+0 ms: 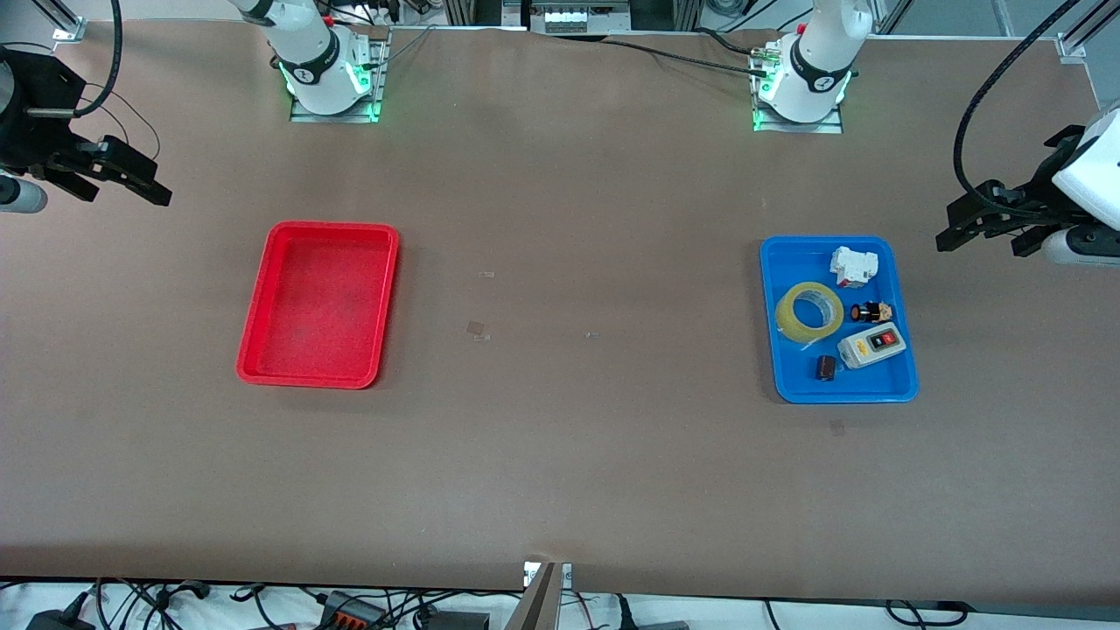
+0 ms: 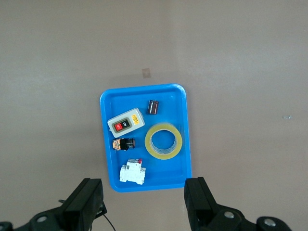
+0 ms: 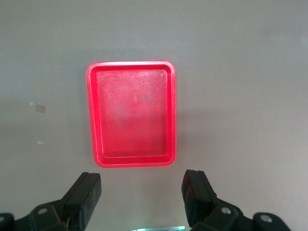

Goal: Place and move tape with both arms
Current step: 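Move the left gripper toward the yellow tape roll in the blue tray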

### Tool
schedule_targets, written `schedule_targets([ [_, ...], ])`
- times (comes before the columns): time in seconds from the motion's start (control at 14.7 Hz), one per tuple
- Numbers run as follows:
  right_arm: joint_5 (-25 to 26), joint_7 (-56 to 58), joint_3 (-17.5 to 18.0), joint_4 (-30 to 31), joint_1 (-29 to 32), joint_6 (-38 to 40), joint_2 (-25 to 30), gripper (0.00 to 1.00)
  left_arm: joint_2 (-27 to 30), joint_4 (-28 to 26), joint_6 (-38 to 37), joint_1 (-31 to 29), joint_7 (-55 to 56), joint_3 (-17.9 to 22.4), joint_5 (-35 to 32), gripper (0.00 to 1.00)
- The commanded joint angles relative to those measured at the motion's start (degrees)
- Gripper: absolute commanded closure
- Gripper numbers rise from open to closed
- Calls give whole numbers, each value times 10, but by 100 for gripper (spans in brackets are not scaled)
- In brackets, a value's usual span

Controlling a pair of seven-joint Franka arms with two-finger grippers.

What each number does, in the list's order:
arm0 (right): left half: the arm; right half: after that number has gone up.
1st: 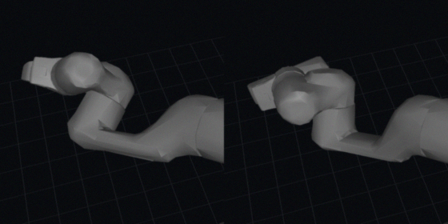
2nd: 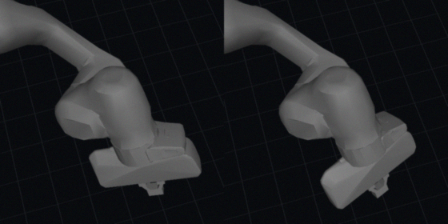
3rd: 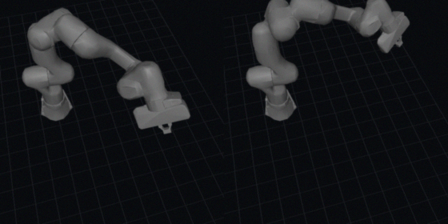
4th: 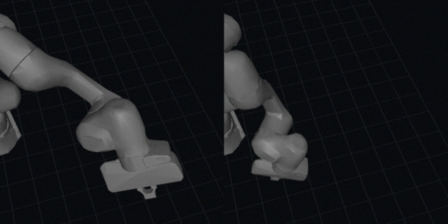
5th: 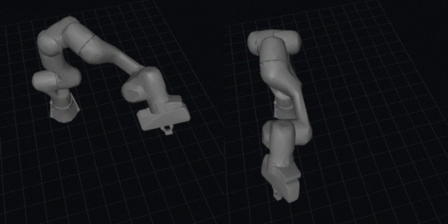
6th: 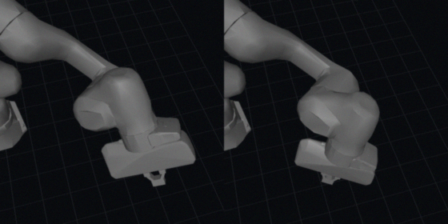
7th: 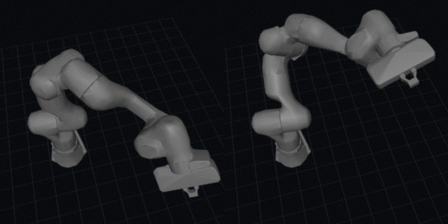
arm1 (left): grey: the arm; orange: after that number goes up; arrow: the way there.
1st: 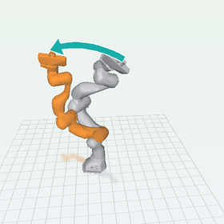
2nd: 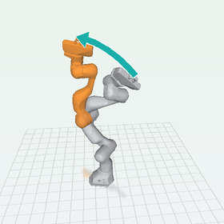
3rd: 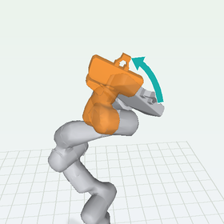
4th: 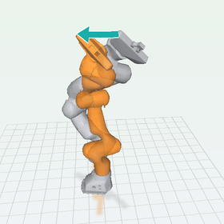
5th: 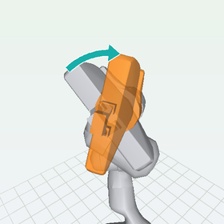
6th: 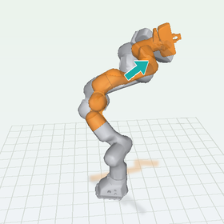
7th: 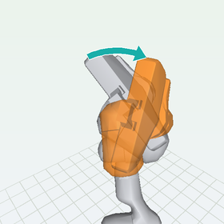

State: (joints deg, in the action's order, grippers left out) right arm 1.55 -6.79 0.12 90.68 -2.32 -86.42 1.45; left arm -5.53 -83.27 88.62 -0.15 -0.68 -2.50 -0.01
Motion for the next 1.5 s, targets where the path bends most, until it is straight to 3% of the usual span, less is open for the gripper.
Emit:
schedule_targets([
  [0.0,7,8,0,0,1,0,3,2,4,19,-1,-4,-10,-2,5,0],
  [0.34,7,8,0,-2,2,-1,0,2,0,21,-2,-2,-4,-2,5,0],
  [0.55,7,8,0,-2,3,-2,-1,2,-29,13,-34,-9,-10,-1,9,0],
  [0.82,7,8,0,-2,3,-3,-5,2,-50,-12,-21,-30,-13,-1,9,0],
  [1.02,6,8,0,-2,3,-9,-6,2,-55,-89,39,-41,-13,-1,9,0],
  [1.3,6,7,0,-2,3,-14,-6,2,-61,-212,188,-43,-13,-1,9,0],
  [1.43,6,6,0,-2,2,-12,-6,2,-88,-216,204,-43,-13,-1,9,0],
])
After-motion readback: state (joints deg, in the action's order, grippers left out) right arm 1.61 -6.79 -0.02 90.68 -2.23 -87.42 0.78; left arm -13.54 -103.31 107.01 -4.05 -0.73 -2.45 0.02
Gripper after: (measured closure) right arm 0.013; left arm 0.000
